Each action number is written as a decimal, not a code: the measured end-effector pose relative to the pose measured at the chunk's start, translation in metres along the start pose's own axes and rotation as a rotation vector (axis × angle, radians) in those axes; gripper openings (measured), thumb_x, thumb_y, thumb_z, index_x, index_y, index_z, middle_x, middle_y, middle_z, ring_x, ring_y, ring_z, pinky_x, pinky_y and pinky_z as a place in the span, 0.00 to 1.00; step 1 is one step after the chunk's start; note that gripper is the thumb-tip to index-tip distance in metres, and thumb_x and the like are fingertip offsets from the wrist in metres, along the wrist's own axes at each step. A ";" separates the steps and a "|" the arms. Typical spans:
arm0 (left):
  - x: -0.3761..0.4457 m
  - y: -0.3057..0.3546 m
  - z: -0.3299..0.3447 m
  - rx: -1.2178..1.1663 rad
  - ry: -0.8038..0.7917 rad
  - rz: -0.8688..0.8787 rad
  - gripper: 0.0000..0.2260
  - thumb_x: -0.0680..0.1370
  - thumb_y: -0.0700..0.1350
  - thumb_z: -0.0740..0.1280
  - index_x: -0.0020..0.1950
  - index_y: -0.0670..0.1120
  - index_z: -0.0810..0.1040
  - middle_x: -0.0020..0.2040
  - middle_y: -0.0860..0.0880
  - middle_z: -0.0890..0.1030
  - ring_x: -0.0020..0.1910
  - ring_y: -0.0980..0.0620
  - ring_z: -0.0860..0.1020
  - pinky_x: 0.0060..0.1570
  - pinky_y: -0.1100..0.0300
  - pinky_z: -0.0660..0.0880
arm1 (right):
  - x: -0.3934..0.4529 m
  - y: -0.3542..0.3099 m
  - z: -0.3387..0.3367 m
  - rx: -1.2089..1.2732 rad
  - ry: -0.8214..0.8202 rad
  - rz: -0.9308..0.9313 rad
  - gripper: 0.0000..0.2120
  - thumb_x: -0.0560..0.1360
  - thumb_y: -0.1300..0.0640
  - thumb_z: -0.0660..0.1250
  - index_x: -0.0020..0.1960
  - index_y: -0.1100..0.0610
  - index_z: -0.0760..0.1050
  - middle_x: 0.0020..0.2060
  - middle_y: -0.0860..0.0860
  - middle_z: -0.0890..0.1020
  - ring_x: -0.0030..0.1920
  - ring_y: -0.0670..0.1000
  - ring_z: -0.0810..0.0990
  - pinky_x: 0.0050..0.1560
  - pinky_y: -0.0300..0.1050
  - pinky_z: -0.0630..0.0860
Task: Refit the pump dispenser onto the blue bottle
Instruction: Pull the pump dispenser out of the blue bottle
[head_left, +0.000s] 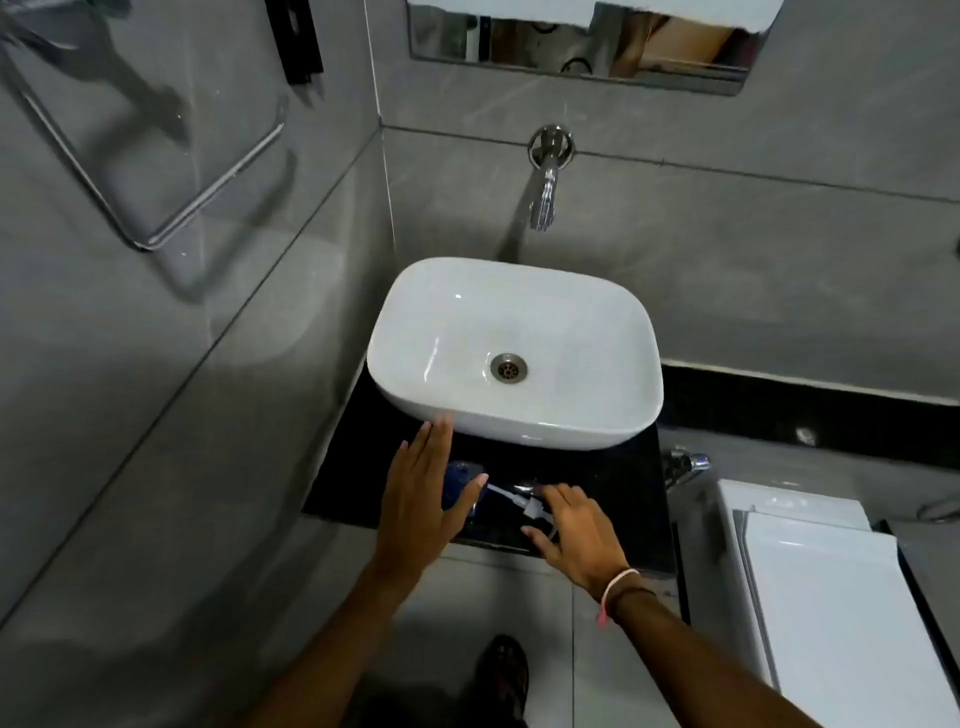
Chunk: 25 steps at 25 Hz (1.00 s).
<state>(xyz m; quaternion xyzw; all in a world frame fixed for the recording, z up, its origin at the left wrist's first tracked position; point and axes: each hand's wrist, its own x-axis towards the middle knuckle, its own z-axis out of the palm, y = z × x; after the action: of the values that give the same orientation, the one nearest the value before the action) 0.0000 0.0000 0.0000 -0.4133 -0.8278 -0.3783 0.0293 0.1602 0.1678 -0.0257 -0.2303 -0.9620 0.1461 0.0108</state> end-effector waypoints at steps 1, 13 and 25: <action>-0.004 -0.002 0.006 -0.024 -0.013 -0.051 0.35 0.79 0.65 0.58 0.78 0.45 0.61 0.77 0.46 0.68 0.78 0.49 0.60 0.75 0.41 0.61 | 0.002 -0.001 0.004 0.049 -0.025 0.048 0.23 0.77 0.46 0.70 0.67 0.57 0.74 0.58 0.55 0.81 0.57 0.58 0.79 0.56 0.52 0.78; -0.013 -0.018 0.024 0.070 -0.093 -0.232 0.34 0.75 0.65 0.65 0.76 0.50 0.66 0.75 0.45 0.70 0.77 0.47 0.63 0.74 0.43 0.59 | 0.022 -0.013 -0.042 0.722 0.223 0.016 0.16 0.75 0.60 0.76 0.58 0.50 0.76 0.48 0.45 0.84 0.45 0.46 0.85 0.44 0.31 0.81; -0.011 -0.015 0.023 0.106 -0.095 -0.222 0.38 0.73 0.70 0.61 0.78 0.51 0.62 0.77 0.39 0.67 0.77 0.41 0.62 0.74 0.37 0.61 | 0.031 -0.035 -0.115 0.412 0.106 -0.227 0.13 0.74 0.55 0.76 0.55 0.50 0.76 0.48 0.45 0.85 0.49 0.45 0.84 0.50 0.47 0.83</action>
<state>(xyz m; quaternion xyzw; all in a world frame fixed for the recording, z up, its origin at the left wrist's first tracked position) 0.0028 0.0019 -0.0291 -0.3343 -0.8878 -0.3149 -0.0304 0.1278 0.1836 0.0928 -0.1211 -0.9297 0.3249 0.1246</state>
